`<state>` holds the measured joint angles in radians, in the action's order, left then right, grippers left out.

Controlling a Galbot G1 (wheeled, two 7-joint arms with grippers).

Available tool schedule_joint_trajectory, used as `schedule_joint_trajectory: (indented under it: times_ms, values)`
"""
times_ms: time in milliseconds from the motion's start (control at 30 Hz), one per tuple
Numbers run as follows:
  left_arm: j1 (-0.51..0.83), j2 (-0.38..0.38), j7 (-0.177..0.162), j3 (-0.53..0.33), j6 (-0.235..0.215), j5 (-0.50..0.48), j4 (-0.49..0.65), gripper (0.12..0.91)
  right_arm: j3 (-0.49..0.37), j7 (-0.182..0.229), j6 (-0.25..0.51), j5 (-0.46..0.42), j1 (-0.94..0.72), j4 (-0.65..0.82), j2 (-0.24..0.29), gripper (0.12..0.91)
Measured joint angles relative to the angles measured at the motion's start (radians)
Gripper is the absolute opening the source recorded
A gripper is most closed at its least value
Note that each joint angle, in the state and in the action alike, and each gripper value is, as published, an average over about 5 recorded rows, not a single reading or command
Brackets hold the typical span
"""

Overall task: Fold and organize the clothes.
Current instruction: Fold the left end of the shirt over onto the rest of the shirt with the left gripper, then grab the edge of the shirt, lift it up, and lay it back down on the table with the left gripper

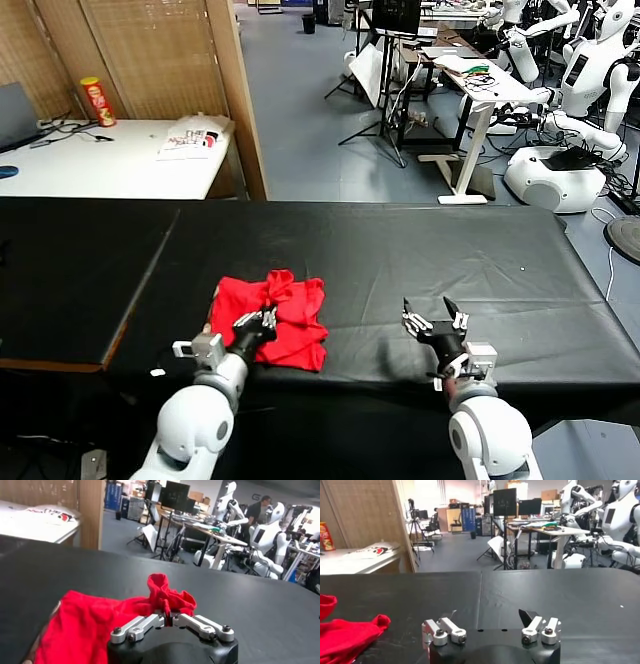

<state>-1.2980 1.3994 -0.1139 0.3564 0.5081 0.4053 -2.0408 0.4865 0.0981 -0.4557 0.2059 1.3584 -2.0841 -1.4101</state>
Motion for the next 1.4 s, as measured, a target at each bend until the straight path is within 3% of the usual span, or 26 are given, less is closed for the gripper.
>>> schedule_joint_trajectory:
  times_ms: [367,467,767,867,1133,1400]
  values:
    - [-0.008,0.066,-0.007,-0.021,-0.001,-0.006,0.015,0.163,-0.019,-0.016,0.001,-0.016,-0.016,0.016,0.0,0.798]
    - [-0.004,0.086,-0.004,-0.026,-0.012,-0.011,0.025,0.207,-0.029,-0.032,0.006,-0.022,-0.023,0.023,0.002,0.798]
    - [-0.007,0.112,0.015,-0.049,-0.012,0.054,-0.005,0.678,-0.105,-0.101,0.025,0.016,-0.077,0.066,0.04,0.798]
    - [0.003,0.087,0.024,-0.033,-0.033,0.041,-0.038,0.776,-0.156,-0.119,0.025,0.028,-0.108,0.085,0.047,0.798]
    - [-0.008,-0.028,0.029,0.06,-0.09,-0.044,-0.062,0.798,-0.319,-0.121,0.022,0.009,-0.221,0.162,0.022,0.798]
    - [-0.05,-0.046,0.041,0.116,-0.117,-0.105,-0.022,0.798,-0.439,-0.098,0.003,-0.155,-0.306,0.29,-0.037,0.798]
